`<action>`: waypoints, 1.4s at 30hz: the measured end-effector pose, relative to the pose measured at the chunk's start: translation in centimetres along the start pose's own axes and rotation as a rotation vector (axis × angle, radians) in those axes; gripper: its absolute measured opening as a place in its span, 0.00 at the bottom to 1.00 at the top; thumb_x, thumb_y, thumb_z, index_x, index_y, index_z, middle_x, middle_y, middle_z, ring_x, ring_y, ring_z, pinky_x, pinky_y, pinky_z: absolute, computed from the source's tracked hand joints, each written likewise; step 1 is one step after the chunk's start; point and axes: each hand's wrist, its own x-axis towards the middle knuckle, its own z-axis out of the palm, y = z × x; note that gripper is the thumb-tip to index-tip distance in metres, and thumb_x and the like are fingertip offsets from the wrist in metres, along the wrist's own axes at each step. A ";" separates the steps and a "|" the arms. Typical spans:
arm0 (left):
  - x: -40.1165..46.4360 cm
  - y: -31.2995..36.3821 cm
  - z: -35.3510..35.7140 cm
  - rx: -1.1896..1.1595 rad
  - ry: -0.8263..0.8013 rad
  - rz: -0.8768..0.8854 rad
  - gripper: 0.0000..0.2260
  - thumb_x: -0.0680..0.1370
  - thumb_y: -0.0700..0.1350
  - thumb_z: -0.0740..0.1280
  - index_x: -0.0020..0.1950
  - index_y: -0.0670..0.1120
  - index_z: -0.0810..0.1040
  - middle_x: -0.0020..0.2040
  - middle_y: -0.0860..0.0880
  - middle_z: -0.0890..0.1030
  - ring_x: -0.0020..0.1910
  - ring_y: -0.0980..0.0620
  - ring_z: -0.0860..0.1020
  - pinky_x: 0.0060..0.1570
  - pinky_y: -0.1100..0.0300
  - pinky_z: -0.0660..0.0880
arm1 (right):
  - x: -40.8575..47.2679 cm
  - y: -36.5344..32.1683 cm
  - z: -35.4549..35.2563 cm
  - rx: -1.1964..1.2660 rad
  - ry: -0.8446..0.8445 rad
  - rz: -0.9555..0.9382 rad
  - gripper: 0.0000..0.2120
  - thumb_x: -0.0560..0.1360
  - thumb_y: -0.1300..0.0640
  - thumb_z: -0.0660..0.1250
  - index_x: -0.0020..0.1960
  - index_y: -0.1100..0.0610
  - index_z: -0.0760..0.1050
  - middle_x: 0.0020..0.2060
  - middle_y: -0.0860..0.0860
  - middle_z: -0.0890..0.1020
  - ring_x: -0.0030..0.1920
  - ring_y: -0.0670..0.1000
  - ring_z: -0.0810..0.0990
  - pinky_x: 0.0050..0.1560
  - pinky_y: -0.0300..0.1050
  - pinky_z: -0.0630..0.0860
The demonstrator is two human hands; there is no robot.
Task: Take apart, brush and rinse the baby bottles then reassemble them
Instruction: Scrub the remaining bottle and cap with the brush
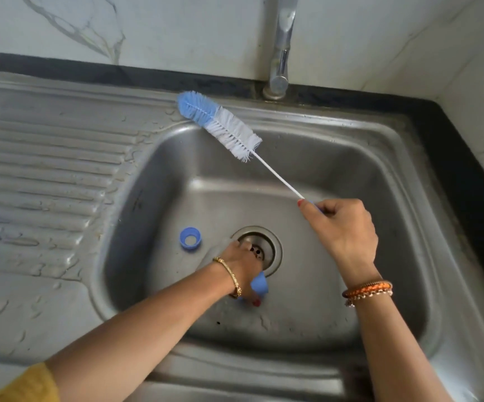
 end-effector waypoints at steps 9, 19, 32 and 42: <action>-0.4 1.0 1.0 0.176 0.055 0.021 0.35 0.72 0.70 0.57 0.62 0.42 0.72 0.61 0.45 0.74 0.64 0.44 0.66 0.64 0.53 0.56 | -0.3 -0.5 -0.1 -0.013 -0.001 -0.023 0.14 0.73 0.43 0.65 0.35 0.52 0.77 0.34 0.53 0.79 0.40 0.56 0.77 0.39 0.42 0.65; -0.2 0.7 -0.1 -0.044 0.172 -0.137 0.34 0.76 0.68 0.50 0.69 0.43 0.67 0.67 0.44 0.69 0.67 0.45 0.63 0.63 0.52 0.56 | -0.1 -0.2 -0.2 -0.036 0.076 -0.060 0.14 0.69 0.45 0.71 0.38 0.57 0.80 0.27 0.50 0.76 0.32 0.52 0.75 0.30 0.39 0.67; -3.3 -4.8 -2.3 -0.325 0.086 -0.442 0.27 0.76 0.59 0.63 0.69 0.46 0.66 0.66 0.45 0.68 0.65 0.44 0.68 0.60 0.52 0.68 | 0.3 3.0 -6.5 -0.071 0.285 0.125 0.12 0.70 0.46 0.70 0.46 0.54 0.83 0.37 0.54 0.78 0.43 0.59 0.76 0.42 0.44 0.66; -2.4 -4.1 -2.1 -0.276 0.067 -0.395 0.21 0.78 0.54 0.63 0.66 0.43 0.69 0.64 0.44 0.71 0.62 0.44 0.72 0.53 0.56 0.70 | -0.9 7.2 -10.5 -0.082 0.617 0.282 0.15 0.73 0.52 0.66 0.36 0.63 0.78 0.26 0.58 0.72 0.28 0.58 0.69 0.34 0.43 0.64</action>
